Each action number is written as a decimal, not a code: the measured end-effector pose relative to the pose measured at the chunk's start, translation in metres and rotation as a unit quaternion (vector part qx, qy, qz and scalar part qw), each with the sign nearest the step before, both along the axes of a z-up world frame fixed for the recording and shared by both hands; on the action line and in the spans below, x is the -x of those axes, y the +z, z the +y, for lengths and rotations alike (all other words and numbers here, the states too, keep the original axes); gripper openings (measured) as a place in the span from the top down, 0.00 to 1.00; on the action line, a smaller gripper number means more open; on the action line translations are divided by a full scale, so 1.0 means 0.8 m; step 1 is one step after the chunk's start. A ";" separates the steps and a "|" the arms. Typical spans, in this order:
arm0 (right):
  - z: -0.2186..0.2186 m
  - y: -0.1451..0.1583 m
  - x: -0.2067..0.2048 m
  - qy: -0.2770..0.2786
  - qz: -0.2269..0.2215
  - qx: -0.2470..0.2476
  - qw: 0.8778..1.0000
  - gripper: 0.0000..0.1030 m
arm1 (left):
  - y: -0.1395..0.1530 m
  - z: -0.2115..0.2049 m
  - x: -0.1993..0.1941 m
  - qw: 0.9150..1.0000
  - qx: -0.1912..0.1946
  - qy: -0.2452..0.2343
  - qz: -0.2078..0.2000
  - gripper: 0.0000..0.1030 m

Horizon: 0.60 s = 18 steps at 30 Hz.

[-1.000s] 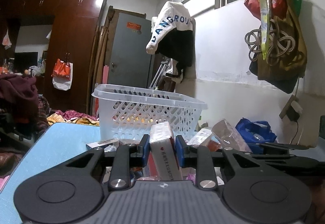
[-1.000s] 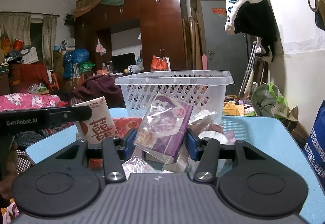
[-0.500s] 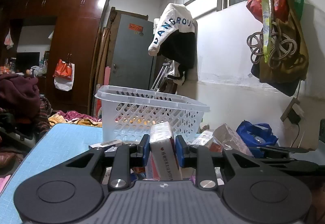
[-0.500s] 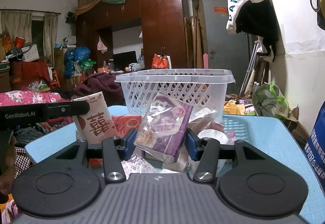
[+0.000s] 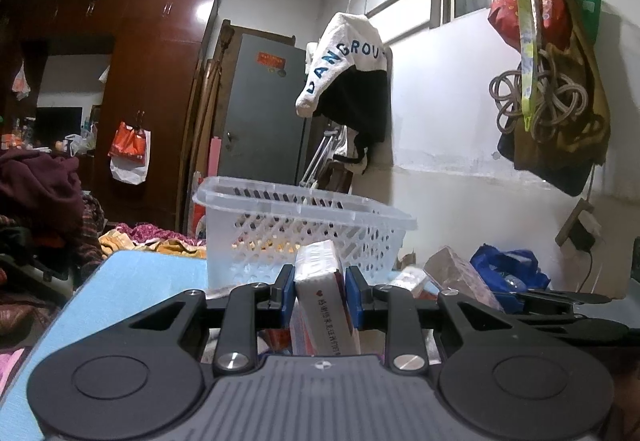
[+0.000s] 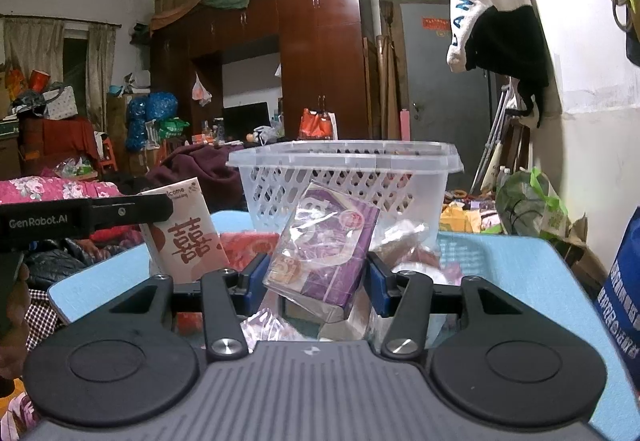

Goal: Organize objects
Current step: 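Carry both boxes over the white basket and open both tools to drop them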

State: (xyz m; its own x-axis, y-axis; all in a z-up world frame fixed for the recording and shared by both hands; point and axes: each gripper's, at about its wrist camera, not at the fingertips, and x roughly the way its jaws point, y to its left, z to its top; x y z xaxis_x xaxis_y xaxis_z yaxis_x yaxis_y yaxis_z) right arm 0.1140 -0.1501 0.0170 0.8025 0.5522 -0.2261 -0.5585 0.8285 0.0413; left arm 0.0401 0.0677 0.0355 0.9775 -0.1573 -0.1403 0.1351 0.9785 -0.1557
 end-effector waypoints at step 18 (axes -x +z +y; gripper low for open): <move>0.087 0.095 -0.214 -0.028 0.002 0.133 0.991 0.48 | 0.095 0.049 -0.245 0.995 0.053 0.069 0.053 0.70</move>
State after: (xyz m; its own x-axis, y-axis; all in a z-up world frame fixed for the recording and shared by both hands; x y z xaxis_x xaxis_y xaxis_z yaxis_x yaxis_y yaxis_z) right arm 0.2853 -0.0807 0.0929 0.8286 0.4280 -0.3609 -0.5124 0.8395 -0.1809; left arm 0.2361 0.1066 0.1113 0.9712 -0.0426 -0.2344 -0.0216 0.9640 -0.2649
